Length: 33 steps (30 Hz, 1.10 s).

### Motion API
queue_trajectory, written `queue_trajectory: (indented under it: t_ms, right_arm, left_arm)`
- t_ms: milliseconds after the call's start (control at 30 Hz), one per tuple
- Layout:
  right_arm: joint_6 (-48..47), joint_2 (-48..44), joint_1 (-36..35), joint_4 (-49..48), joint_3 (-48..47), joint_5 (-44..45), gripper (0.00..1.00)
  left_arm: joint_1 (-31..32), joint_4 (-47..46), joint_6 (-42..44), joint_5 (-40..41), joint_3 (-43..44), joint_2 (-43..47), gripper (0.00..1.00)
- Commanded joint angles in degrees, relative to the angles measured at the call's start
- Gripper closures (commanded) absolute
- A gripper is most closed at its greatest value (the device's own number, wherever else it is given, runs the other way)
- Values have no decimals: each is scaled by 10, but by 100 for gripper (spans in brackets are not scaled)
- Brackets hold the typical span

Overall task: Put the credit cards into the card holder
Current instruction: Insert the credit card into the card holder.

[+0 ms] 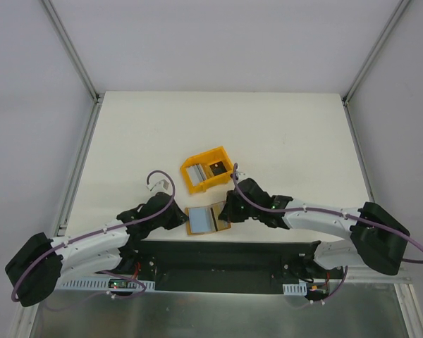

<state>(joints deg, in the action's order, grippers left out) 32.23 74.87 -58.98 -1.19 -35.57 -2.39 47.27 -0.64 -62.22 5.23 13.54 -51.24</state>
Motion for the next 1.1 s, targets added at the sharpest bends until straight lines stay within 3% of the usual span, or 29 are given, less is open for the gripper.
queue_trajectory:
  t_ms: [0,1067]
  right_arm:
    - [29,4,23,-127,14,-70,100]
    - [77,98,79,-252,93,-126,99]
  left_arm:
    - [3,-21,-5,20,-8,-18,100]
    - [3,-41,-22,17,-23,-37,100]
